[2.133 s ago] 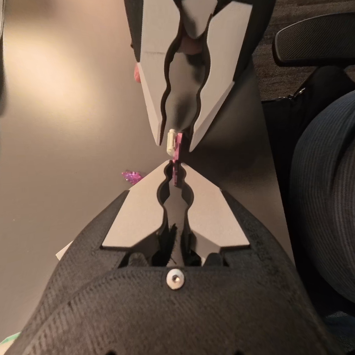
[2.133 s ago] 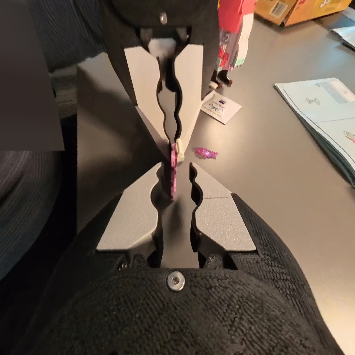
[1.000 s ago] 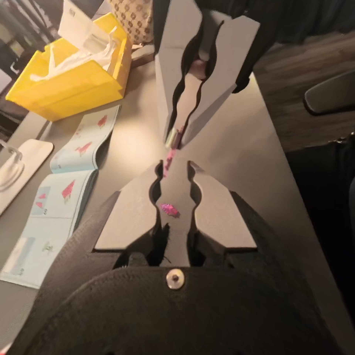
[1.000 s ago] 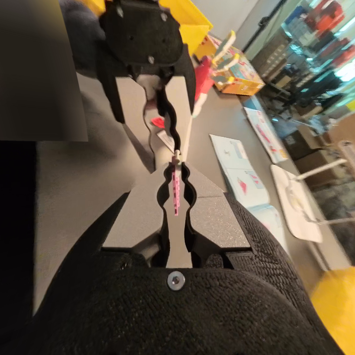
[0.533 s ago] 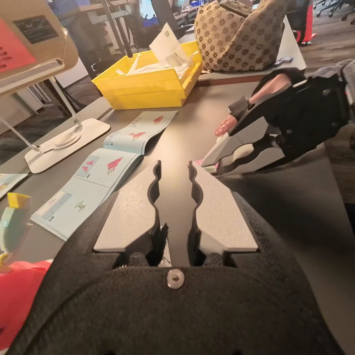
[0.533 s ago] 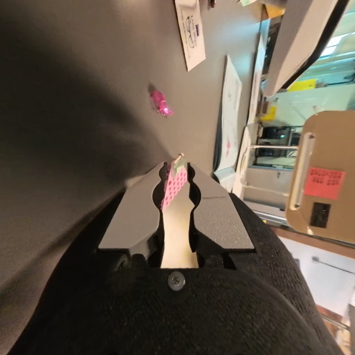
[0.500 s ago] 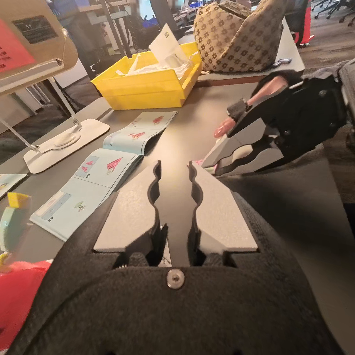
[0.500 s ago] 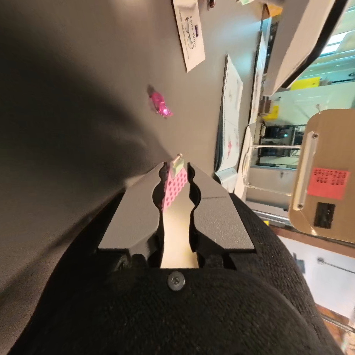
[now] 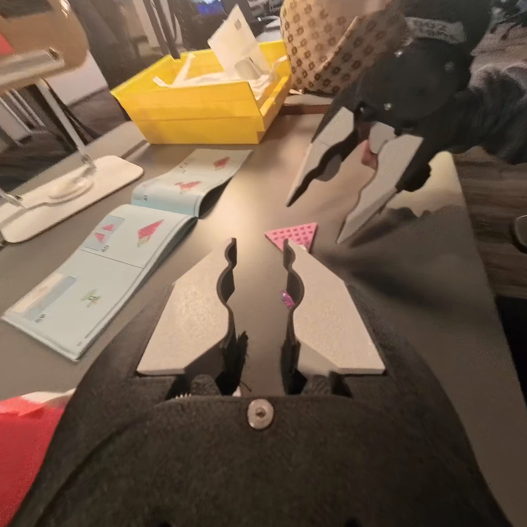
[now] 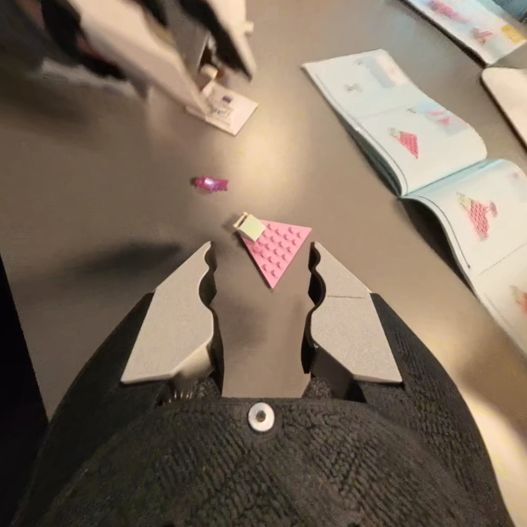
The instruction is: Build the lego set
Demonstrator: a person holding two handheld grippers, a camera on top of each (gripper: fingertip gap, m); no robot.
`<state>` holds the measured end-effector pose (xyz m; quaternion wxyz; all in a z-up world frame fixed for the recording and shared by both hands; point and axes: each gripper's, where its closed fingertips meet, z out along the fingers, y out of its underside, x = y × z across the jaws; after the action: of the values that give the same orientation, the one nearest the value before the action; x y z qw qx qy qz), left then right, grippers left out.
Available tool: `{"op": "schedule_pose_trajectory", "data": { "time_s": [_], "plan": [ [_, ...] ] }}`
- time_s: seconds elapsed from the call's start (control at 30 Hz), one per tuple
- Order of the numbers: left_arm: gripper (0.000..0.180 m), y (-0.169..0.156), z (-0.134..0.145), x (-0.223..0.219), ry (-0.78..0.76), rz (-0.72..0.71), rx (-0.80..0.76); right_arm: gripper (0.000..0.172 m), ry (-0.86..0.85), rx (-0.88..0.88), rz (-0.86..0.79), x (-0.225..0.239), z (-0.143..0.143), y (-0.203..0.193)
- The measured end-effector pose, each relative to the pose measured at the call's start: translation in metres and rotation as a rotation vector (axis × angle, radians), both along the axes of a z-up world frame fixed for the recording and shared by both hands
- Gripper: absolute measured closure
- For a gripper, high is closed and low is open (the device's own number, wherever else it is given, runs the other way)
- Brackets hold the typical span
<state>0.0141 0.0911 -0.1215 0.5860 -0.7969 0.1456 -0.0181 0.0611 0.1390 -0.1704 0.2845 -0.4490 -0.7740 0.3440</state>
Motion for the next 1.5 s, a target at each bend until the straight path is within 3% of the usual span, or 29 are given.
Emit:
{"op": "schedule_pose_trajectory", "data": {
  "time_s": [0.07, 0.13, 0.27, 0.43, 0.57, 0.73, 0.87, 0.97, 1.27, 1.5],
  "plan": [
    [0.144, 0.004, -0.010, 0.008, -0.047, -0.018, -0.064, 0.107, 0.100, -0.096, -0.060, -0.008, 0.011, 0.012],
    [0.137, 0.009, -0.021, 0.019, -0.072, -0.038, -0.148, 0.110, 0.304, -0.115, -0.150, -0.020, 0.035, 0.032],
    [0.144, 0.020, -0.040, 0.040, -0.091, -0.074, -0.286, 0.126, 0.762, 0.003, -0.363, -0.026, 0.087, 0.079],
    [0.140, 0.032, -0.055, 0.038, 0.003, -0.036, -0.378, 0.132, 0.988, 0.085, -0.487, -0.034, 0.120, 0.104],
    [0.135, 0.034, -0.052, 0.041, -0.036, -0.037, -0.357, 0.141, 1.047, 0.132, -0.502, -0.047, 0.127, 0.114],
    [0.154, 0.023, -0.017, 0.054, -0.021, -0.169, -0.164, 0.150, 0.991, 0.280, -0.494, -0.080, 0.116, 0.141],
    [0.155, 0.022, 0.002, 0.055, -0.018, -0.210, -0.005, 0.159, 1.009, 0.317, -0.526, -0.091, 0.119, 0.158],
    [0.155, 0.021, 0.000, 0.054, 0.009, -0.198, 0.101, 0.164, 1.028, 0.333, -0.546, -0.094, 0.123, 0.167],
    [0.154, 0.021, 0.007, 0.036, 0.050, -0.083, 0.196, 0.172, 1.050, 0.215, -0.582, -0.086, 0.127, 0.177],
    [0.154, 0.024, 0.015, 0.012, -0.068, -0.011, 0.233, 0.172, 1.041, 0.170, -0.606, -0.084, 0.124, 0.184]
  ]
}}
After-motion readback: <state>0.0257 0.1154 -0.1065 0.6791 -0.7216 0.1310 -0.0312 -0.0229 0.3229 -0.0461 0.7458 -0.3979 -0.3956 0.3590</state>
